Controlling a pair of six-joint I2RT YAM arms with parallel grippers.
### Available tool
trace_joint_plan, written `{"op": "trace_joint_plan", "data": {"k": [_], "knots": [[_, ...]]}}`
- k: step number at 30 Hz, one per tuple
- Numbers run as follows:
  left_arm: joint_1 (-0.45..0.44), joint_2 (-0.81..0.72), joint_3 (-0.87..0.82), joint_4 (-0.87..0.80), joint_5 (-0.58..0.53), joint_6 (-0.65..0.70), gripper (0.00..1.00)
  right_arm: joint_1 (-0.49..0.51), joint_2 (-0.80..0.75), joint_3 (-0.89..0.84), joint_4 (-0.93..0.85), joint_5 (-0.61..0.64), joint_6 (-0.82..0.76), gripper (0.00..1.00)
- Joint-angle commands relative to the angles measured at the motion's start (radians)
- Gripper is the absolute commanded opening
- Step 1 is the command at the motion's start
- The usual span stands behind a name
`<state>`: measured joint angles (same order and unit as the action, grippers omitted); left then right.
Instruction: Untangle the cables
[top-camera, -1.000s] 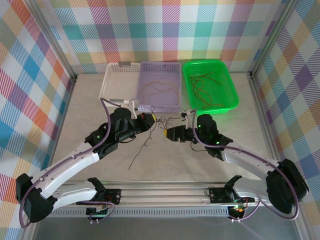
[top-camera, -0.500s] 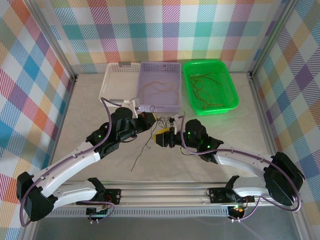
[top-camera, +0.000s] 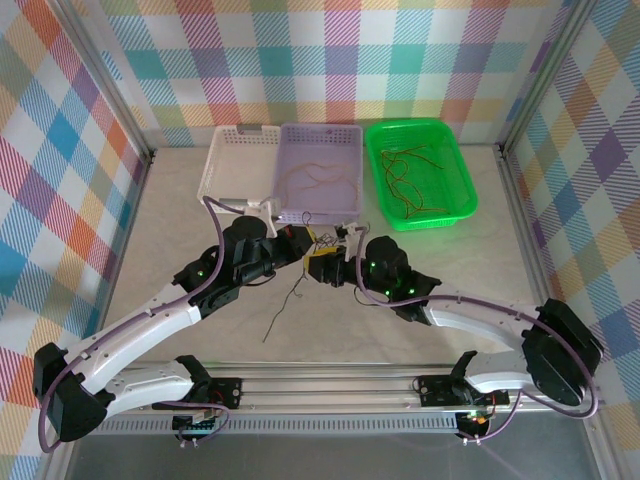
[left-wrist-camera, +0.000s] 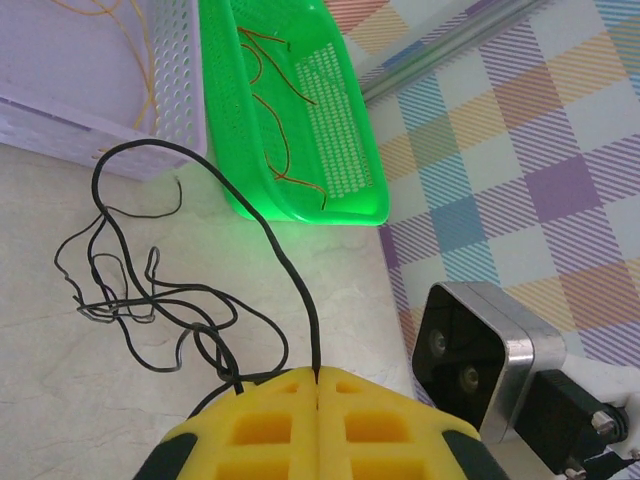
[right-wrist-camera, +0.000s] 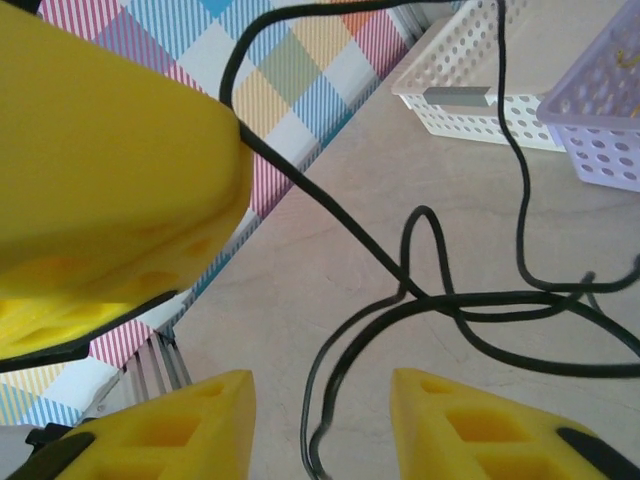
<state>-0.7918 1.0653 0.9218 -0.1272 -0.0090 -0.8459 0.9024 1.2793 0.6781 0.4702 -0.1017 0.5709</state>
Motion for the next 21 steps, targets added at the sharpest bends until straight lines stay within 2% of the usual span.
{"op": "trace_joint_plan", "data": {"k": [1,7,10,16,21], "knots": [[-0.016,-0.008,0.02,0.028,-0.022,-0.004,0.0,0.016,0.015,0.039,0.033,0.019,0.006,0.31],[-0.015,-0.031,0.024,0.0,-0.051,0.021,0.0,0.018,-0.013,0.015,0.002,0.057,0.001,0.07],[-0.015,-0.046,0.03,-0.024,-0.075,0.043,0.0,0.017,-0.038,0.007,-0.029,0.074,-0.009,0.0],[-0.016,-0.075,0.08,-0.134,-0.158,0.113,0.0,0.018,-0.085,-0.027,-0.078,0.107,-0.026,0.0],[-0.008,-0.09,0.163,-0.29,-0.259,0.206,0.0,0.017,-0.149,-0.073,-0.131,0.14,-0.043,0.0]]}}
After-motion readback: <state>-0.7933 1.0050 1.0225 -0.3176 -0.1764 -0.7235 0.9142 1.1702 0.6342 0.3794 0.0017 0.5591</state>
